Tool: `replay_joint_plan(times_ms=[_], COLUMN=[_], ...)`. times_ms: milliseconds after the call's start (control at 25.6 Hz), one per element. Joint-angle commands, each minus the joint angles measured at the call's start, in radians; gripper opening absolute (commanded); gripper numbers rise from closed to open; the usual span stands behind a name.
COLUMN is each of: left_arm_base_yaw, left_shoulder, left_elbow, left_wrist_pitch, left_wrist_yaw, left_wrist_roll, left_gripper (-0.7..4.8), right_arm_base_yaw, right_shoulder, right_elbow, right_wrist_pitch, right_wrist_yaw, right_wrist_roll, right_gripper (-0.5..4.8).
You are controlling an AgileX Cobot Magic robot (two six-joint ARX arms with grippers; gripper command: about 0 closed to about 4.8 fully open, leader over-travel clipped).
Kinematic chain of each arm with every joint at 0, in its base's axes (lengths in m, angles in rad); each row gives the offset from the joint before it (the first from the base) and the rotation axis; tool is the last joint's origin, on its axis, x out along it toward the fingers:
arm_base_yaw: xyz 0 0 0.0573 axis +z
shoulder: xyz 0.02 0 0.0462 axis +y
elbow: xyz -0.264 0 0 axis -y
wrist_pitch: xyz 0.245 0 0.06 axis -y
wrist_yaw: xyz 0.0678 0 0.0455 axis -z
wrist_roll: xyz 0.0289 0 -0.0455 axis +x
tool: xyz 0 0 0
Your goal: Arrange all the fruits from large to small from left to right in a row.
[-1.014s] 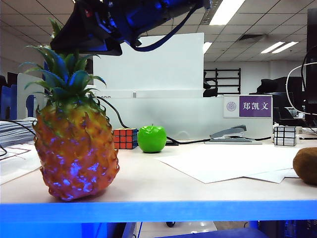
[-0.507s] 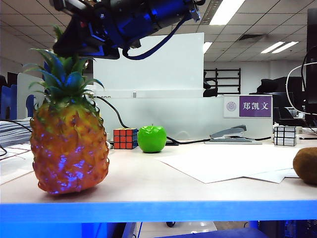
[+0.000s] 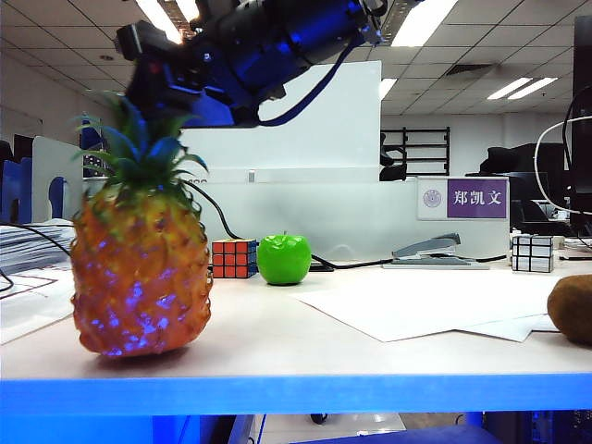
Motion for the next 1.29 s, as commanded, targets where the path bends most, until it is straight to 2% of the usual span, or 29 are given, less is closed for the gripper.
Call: replay_joint_plan(times_ms=[39, 156, 234, 429, 507, 546, 585, 624, 663, 702, 819, 1014, 1053, 1092, 1131, 1170, 1209, 1287], left_arm_base_yaw=[0.000, 0.000, 0.000, 0.000, 0.000, 0.000, 0.000, 0.000, 0.000, 0.000, 0.000, 0.000, 0.000, 0.000, 0.000, 0.000, 0.000, 0.000], left_shoulder=[-0.002, -0.002, -0.001, -0.002, -0.002, -0.002, -0.002, -0.002, -0.002, -0.002, -0.002, -0.002, -0.002, -0.002, -0.002, -0.002, -0.002, -0.002], left_elbow=[0.002, 0.002, 0.002, 0.002, 0.002, 0.002, 0.002, 0.002, 0.002, 0.002, 0.002, 0.002, 0.002, 0.002, 0.002, 0.002, 0.002, 0.002], left_wrist_pitch=[0.009, 0.001, -0.002, -0.005, -0.012, -0.018, -0.019, -0.026, -0.029, -0.034, -0.034, -0.034, -0.034, -0.034, -0.034, -0.035, -0.036, -0.040], left_wrist_yaw=[0.018, 0.027, 0.027, 0.027, 0.027, 0.027, 0.027, 0.027, 0.026, 0.024, 0.024, 0.023, 0.023, 0.024, 0.024, 0.024, 0.024, 0.026], left_wrist_roll=[0.000, 0.000, 0.000, -0.001, -0.001, -0.001, -0.003, -0.003, -0.003, -0.003, -0.003, -0.003, -0.003, -0.003, -0.003, -0.003, -0.005, -0.016], left_gripper=[0.35, 0.35, 0.35, 0.35, 0.35, 0.35, 0.35, 0.35, 0.35, 0.35, 0.35, 0.35, 0.35, 0.35, 0.35, 0.35, 0.35, 0.35], right_arm_base_yaw=[0.001, 0.001, 0.001, -0.001, -0.006, -0.007, -0.010, -0.023, -0.036, -0.066, -0.120, -0.174, -0.188, -0.200, -0.212, -0.229, -0.245, -0.286], right_shoulder=[-0.010, -0.031, -0.058, -0.140, -0.173, -0.192, -0.199, -0.201, -0.200, -0.200, -0.200, -0.200, -0.198, -0.190, -0.180, -0.161, -0.138, -0.074], right_elbow=[0.002, 0.002, 0.002, 0.003, 0.003, 0.003, 0.003, 0.003, 0.004, 0.006, 0.021, 0.021, 0.021, 0.021, 0.021, 0.025, 0.035, 0.083], right_wrist_pitch=[-0.004, 0.015, 0.028, 0.058, 0.046, 0.028, 0.018, 0.010, -0.003, -0.061, -0.211, -0.234, -0.216, -0.189, -0.159, -0.122, -0.105, -0.103], right_wrist_yaw=[0.003, 0.003, 0.000, 0.005, 0.079, 0.209, 0.304, 0.445, 0.503, 0.518, 0.513, 0.436, 0.396, 0.356, 0.319, 0.275, 0.236, 0.151], right_wrist_roll=[0.002, 0.003, 0.003, 0.000, -0.052, -0.129, -0.184, -0.269, -0.308, -0.333, -0.284, -0.230, -0.219, -0.208, -0.197, -0.183, -0.172, -0.146], right_gripper=[3.48, 3.49, 3.94, 3.96, 3.92, 3.27, 2.36, 0.74, 0.00, -0.01, -0.02, 0.02, 0.40, 1.11, 2.17, 3.53, 4.18, 4.79])
